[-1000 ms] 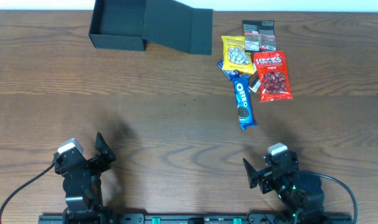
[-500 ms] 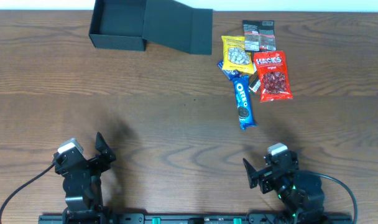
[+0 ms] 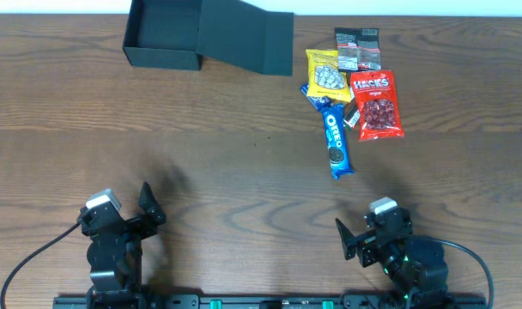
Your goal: Pack container
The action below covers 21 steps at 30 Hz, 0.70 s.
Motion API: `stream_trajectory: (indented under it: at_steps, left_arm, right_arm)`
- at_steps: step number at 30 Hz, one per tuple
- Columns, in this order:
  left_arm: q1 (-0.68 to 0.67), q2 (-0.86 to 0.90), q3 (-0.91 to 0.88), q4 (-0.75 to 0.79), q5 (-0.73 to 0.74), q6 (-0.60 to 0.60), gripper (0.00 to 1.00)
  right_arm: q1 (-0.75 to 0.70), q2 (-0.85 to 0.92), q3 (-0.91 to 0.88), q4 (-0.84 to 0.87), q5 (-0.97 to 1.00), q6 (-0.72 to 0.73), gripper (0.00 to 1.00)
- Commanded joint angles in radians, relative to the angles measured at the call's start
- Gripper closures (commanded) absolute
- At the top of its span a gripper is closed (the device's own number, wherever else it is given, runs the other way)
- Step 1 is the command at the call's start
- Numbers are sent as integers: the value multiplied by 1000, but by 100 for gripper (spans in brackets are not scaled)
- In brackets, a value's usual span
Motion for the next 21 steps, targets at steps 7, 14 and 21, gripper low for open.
stream_trajectory:
  at_steps: [7,14,21]
  left_arm:
    - [-4,-8,-21,-2,56,-8,5]
    - [-4,-7,-21,5,348,-44,5]
    - [-4,80,95,28,388,-69,5]
  right_arm:
    - [-14,-11,-4,0,8,16,1]
    - [-14,-11,-4,0,8,16,1]
    - [-14,-11,-4,0,8,16,1]
